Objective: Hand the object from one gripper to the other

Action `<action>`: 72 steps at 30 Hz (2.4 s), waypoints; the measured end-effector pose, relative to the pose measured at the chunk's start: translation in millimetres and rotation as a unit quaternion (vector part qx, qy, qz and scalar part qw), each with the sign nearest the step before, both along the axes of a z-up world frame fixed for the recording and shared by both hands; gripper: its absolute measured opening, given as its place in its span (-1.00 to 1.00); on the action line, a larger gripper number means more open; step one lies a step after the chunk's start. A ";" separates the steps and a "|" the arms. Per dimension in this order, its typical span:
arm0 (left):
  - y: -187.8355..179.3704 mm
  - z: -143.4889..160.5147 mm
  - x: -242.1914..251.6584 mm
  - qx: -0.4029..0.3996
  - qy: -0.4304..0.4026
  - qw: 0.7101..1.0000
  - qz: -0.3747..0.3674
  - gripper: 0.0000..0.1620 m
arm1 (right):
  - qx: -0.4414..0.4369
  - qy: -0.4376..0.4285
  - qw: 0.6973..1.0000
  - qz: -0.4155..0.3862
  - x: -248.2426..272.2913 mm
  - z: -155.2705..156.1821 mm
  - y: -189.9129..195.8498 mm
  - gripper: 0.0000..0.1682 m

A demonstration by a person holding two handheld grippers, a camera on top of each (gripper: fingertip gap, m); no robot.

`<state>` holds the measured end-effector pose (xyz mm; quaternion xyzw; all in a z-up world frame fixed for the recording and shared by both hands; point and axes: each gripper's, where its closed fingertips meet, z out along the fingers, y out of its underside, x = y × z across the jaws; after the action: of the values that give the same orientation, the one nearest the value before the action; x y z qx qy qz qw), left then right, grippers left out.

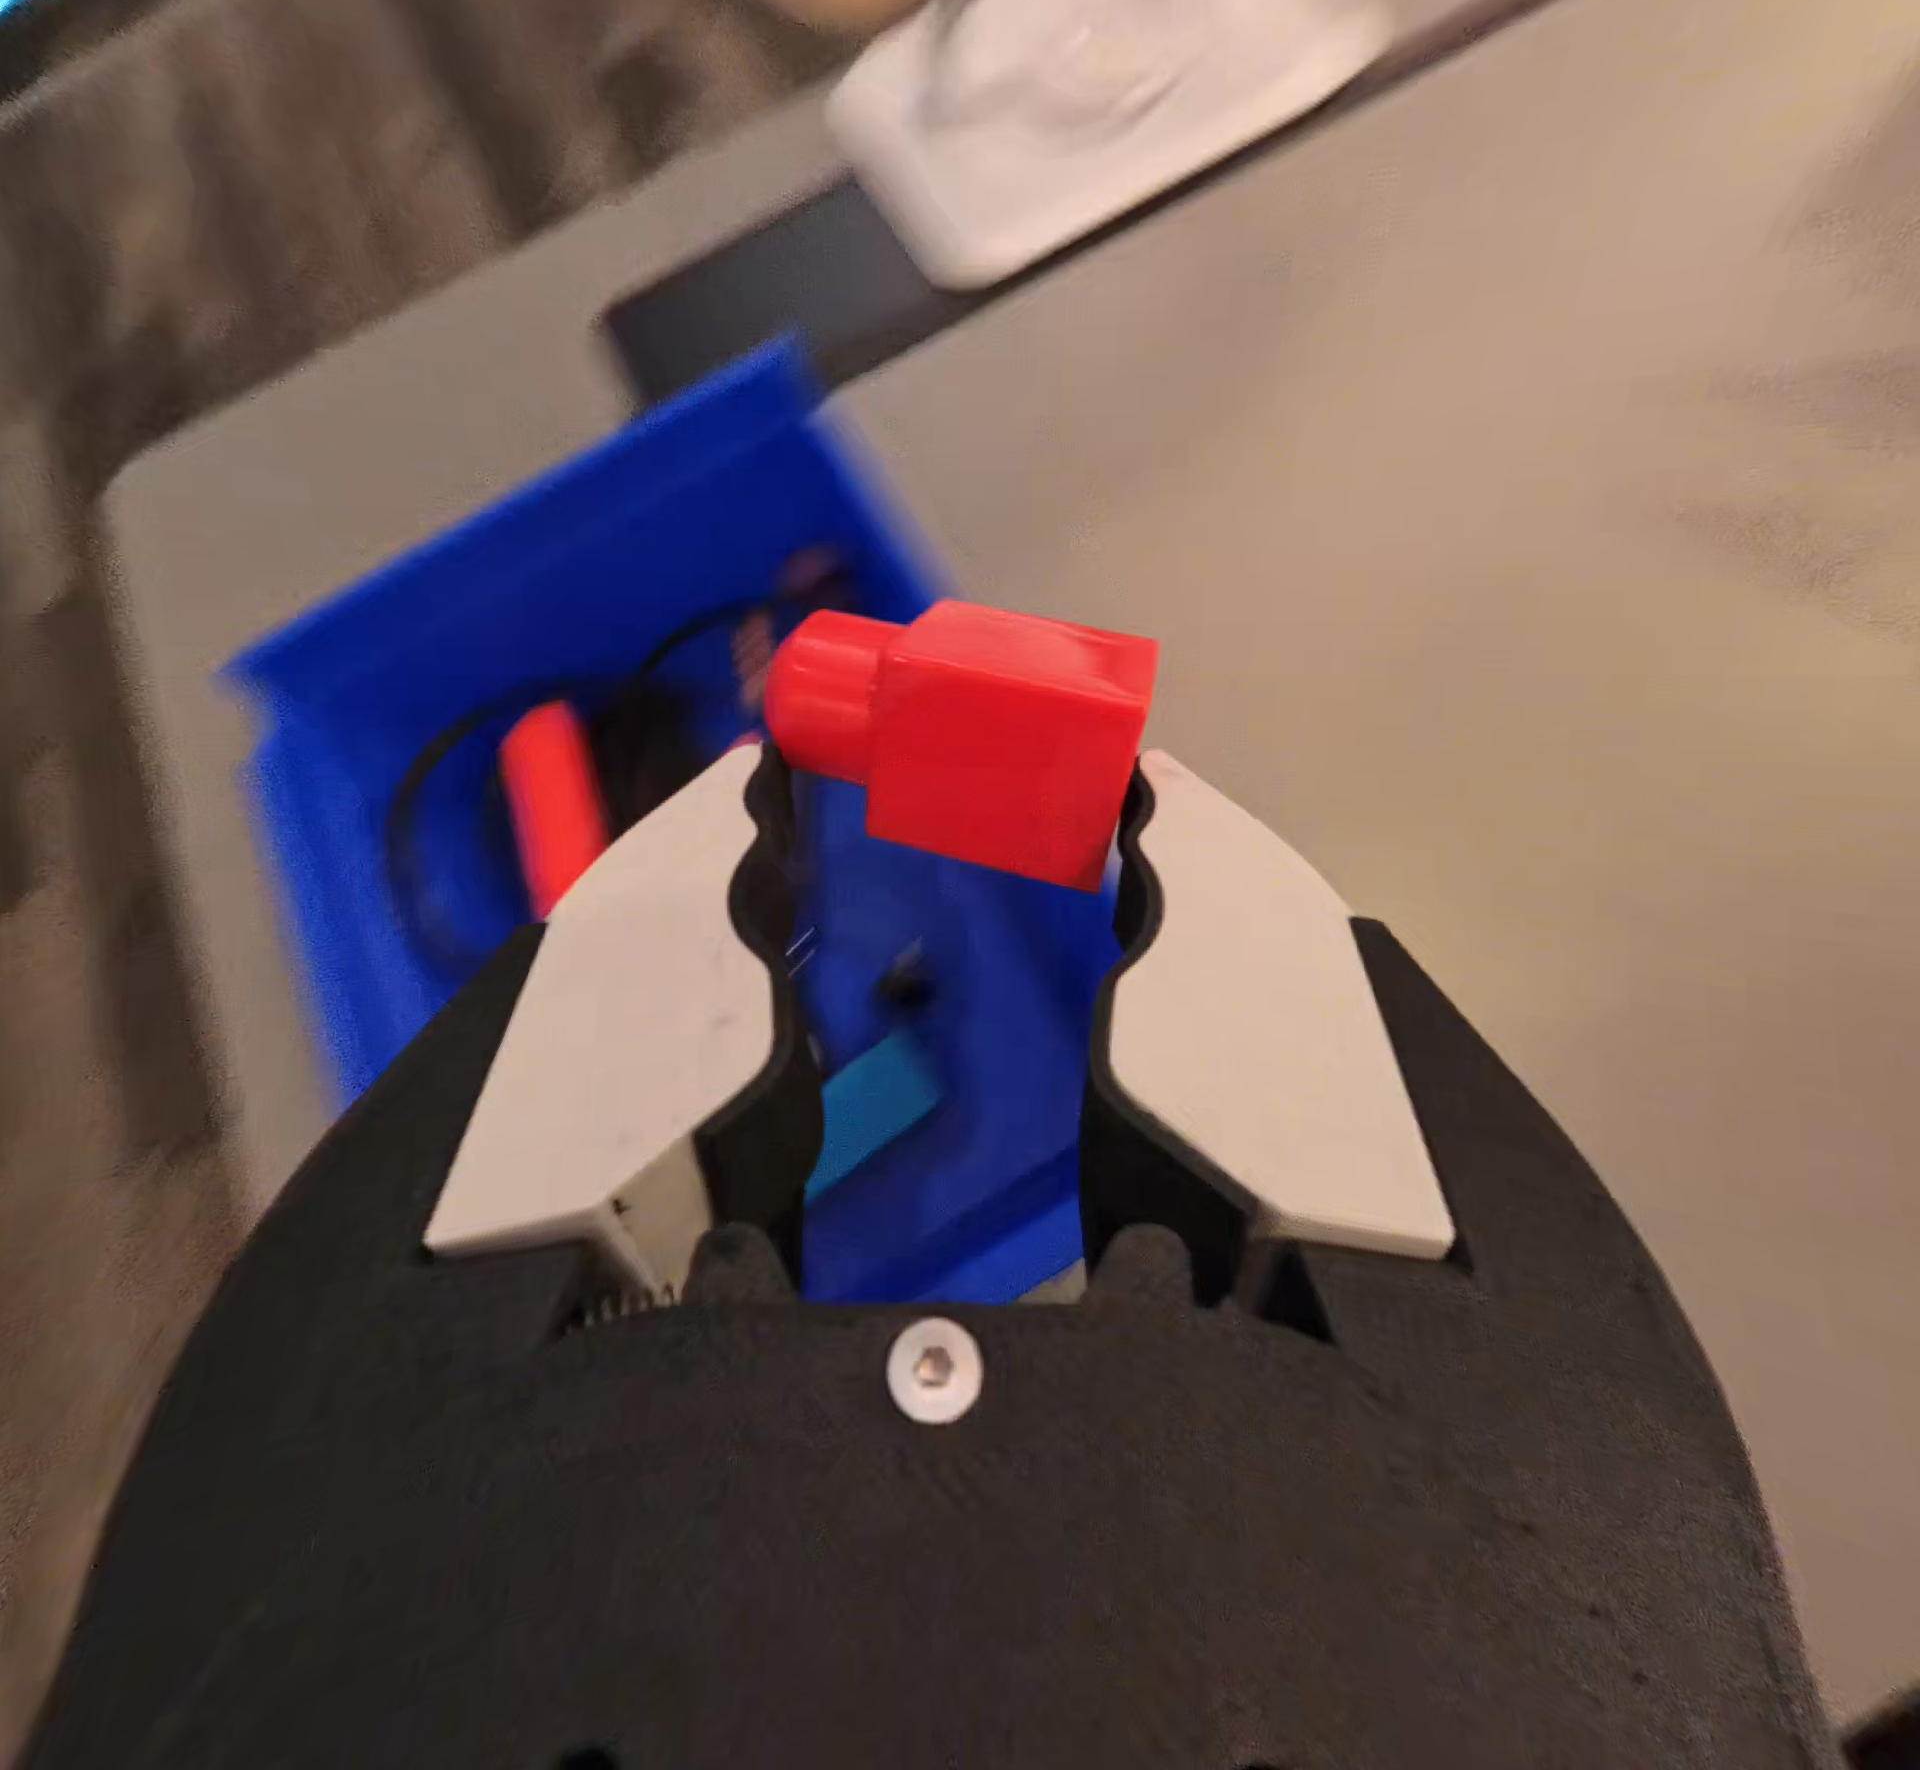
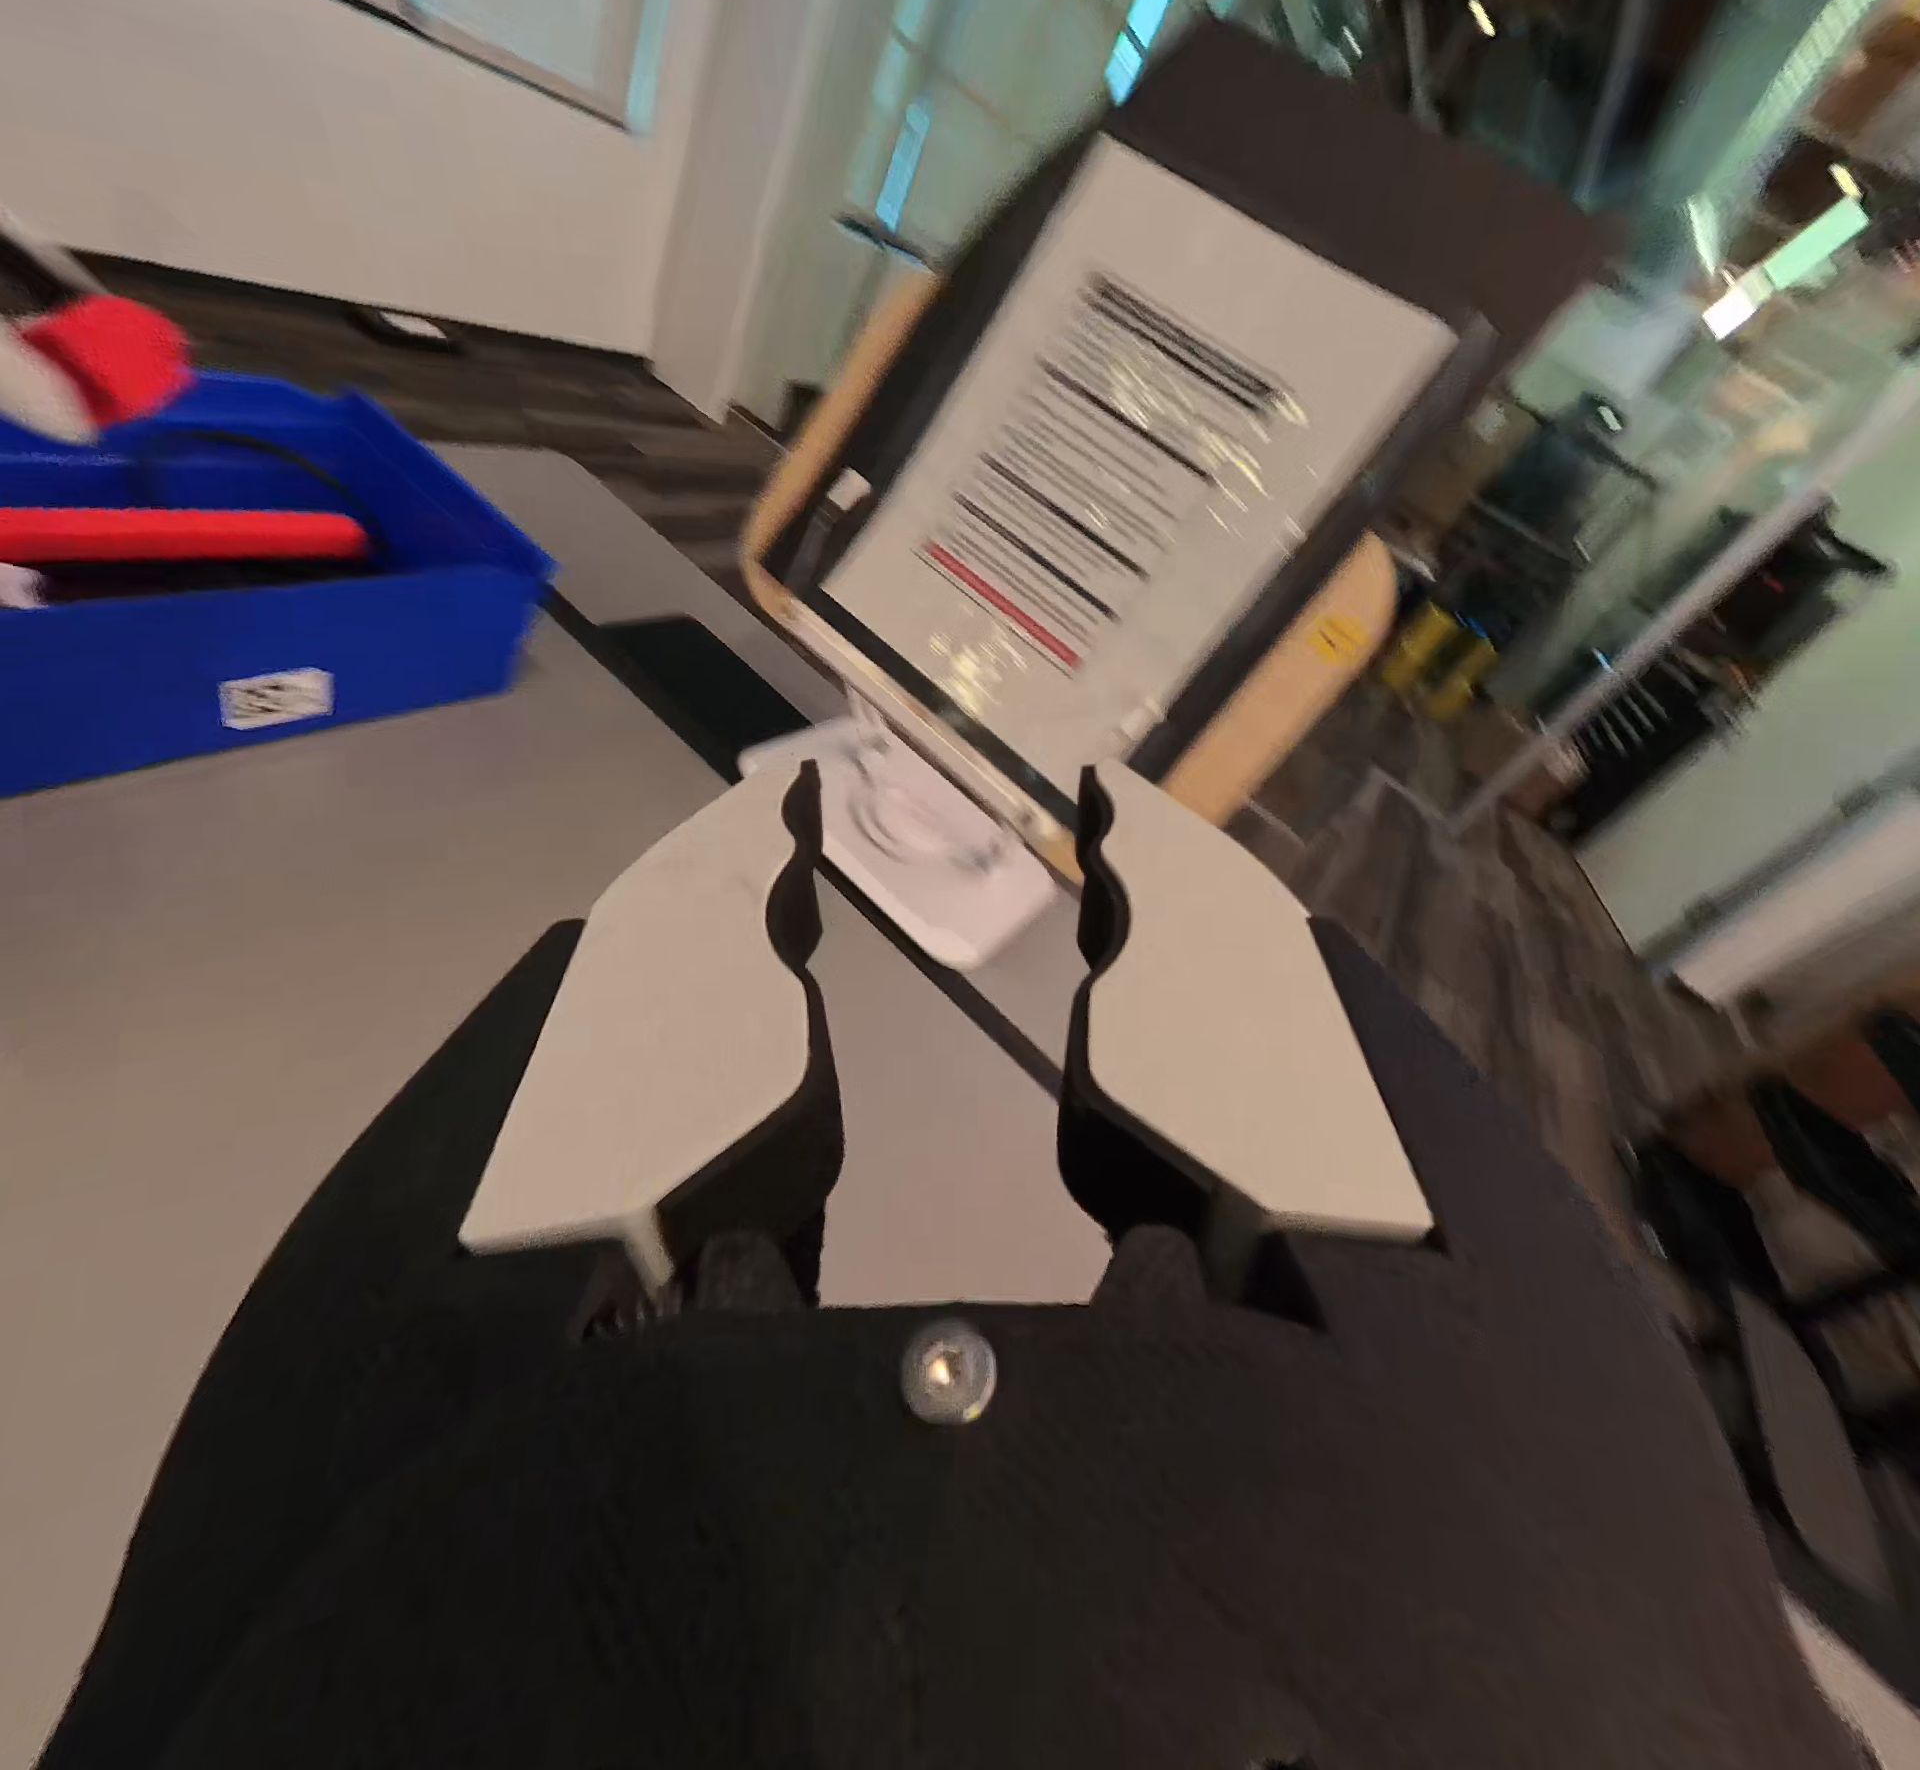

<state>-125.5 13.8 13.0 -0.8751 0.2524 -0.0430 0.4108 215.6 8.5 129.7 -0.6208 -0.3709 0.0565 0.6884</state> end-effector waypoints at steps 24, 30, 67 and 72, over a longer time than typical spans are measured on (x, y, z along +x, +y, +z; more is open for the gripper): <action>-104.8 -10.9 170.3 -0.056 0.011 0.900 -0.432 0.09 | 0.198 -0.331 0.878 0.284 -182.8 -109.1 -107.1 -0.53; -74.7 78.2 155.7 0.259 -0.014 0.912 -0.319 0.25 | 0.027 0.047 0.953 0.297 -151.6 -26.8 -75.1 -0.54; -60.6 128.5 198.6 0.130 -0.389 0.864 -0.293 -0.60 | -0.054 0.281 0.894 0.344 -97.8 4.7 -43.9 -0.28; -81.1 116.6 198.2 -0.024 -0.451 0.818 -0.357 -0.59 | 0.254 -0.015 0.942 0.217 -112.1 -13.2 -67.2 -0.28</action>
<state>72.7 -67.3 129.6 -0.6157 0.3328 -0.5827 0.4130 103.5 -58.7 116.5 -0.3305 -0.5089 0.0990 0.7887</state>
